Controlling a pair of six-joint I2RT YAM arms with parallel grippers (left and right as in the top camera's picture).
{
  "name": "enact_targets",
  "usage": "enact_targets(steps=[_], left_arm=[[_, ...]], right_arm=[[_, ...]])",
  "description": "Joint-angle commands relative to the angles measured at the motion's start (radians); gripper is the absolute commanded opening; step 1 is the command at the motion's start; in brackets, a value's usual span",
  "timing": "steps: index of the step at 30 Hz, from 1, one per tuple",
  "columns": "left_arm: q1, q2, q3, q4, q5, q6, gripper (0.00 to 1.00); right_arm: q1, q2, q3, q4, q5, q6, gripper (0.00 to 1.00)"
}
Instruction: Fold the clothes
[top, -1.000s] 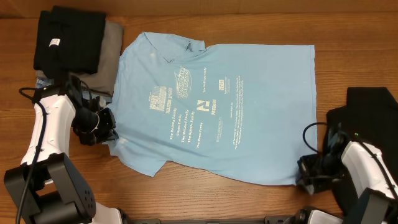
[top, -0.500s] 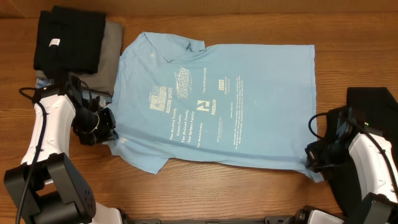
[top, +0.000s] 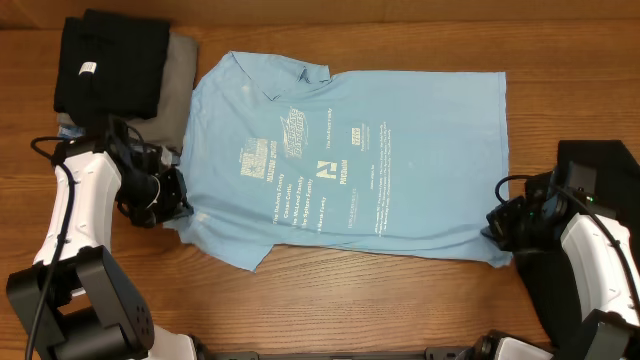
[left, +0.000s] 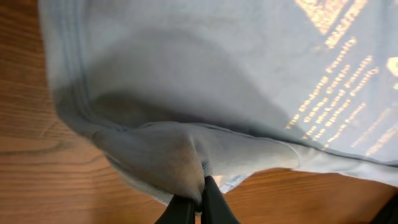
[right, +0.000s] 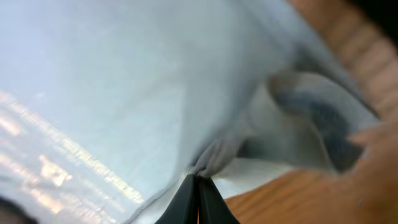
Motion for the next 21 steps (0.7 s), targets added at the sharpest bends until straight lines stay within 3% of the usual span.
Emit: enact_targets(steps=[1, 21], left_arm=[[0.001, -0.005, 0.06, 0.013, 0.055, 0.04, 0.04], [0.001, -0.005, 0.114, 0.134, -0.003, 0.003, 0.04]], right_arm=[[0.004, -0.018, 0.021, 0.041, -0.107, -0.045, 0.04], [0.005, -0.015, 0.021, 0.352, -0.201, 0.013, 0.04]])
